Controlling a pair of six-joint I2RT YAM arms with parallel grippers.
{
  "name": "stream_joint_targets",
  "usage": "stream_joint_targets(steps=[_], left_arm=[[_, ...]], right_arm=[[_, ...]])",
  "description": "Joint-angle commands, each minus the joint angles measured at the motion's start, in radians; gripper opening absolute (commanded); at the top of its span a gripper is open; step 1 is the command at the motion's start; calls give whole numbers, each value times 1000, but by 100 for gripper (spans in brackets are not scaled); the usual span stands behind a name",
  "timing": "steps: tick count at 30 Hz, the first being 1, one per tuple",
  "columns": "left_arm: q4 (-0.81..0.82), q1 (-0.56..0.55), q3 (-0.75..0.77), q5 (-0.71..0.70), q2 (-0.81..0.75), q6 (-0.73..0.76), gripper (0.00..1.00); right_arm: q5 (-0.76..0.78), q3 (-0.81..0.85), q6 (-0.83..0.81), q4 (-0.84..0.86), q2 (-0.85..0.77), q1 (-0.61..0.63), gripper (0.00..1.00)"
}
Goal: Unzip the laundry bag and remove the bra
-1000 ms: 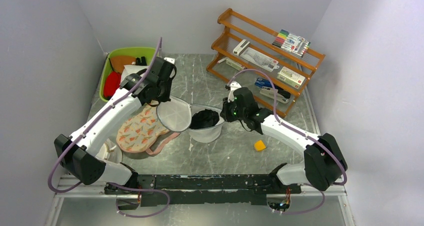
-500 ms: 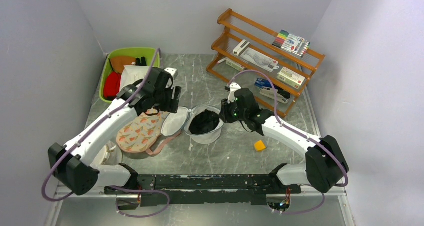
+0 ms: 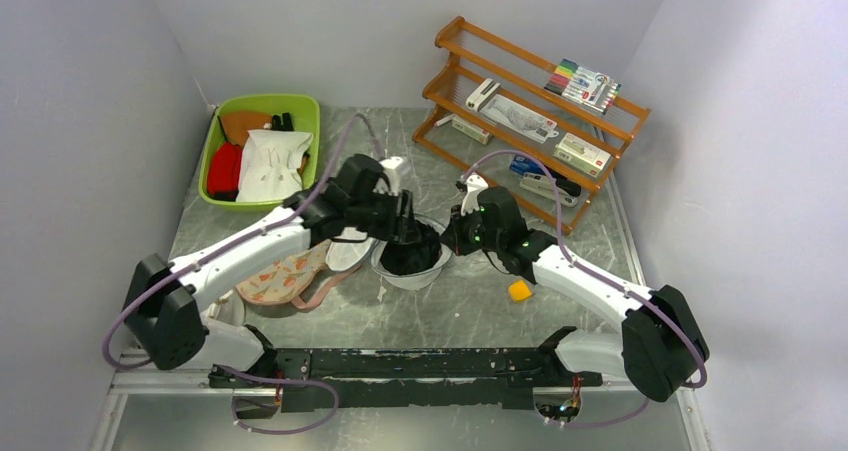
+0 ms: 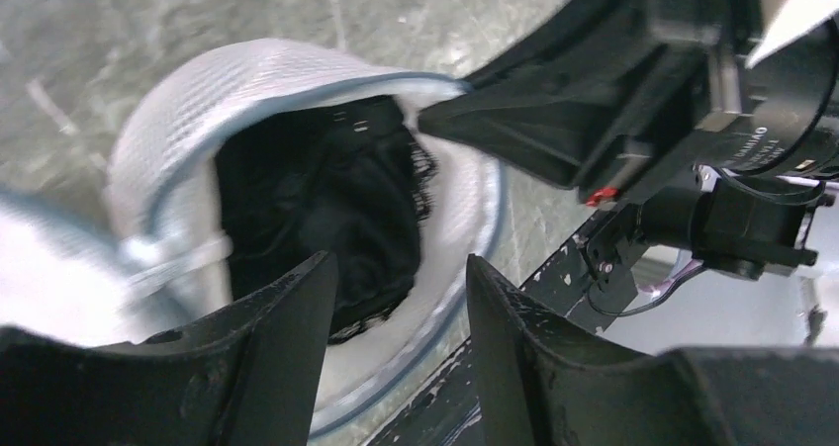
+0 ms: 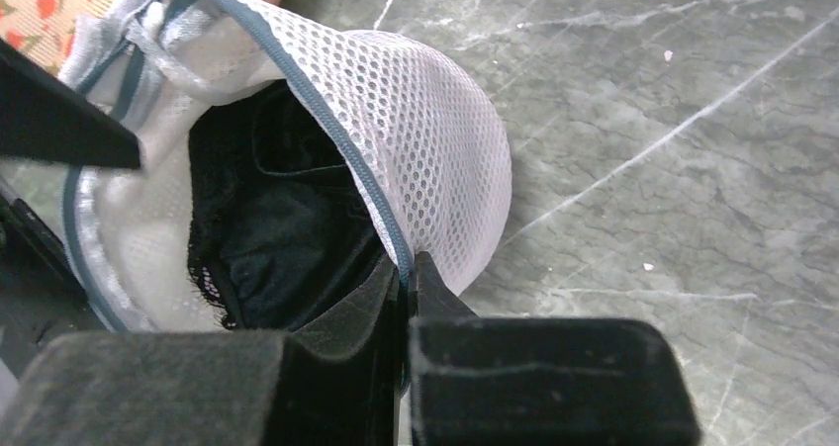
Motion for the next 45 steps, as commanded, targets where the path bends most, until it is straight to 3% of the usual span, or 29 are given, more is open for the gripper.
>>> stream_joint_targets(steps=[1,5,10,18,24,27,34,45], left_arm=[[18,-135,118,-148,88,38,59],[-26,-166,162,-248,170,106,55],[-106,-178,206,-347,259,193,61],[-96,-189,181,-370,333,256,59],[-112,-198,181,-362,378,249,41],[-128,-204,182,-384,358,247,26],[-145,-213,188,-332,222,268,7],[-30,-214,159,-199,-24,261,7]], right_arm=[[-42,-20,25,68,-18,-1,0],[-43,-11,23,65,-13,0,0],[-56,-11,17,55,-16,1,0],[-57,-14,15,49,-9,0,0],[-55,-17,6,40,-17,0,0],[-40,-18,3,23,-24,1,0],[-32,-42,3,29,-38,0,0],[33,-50,10,42,-51,-1,0]])
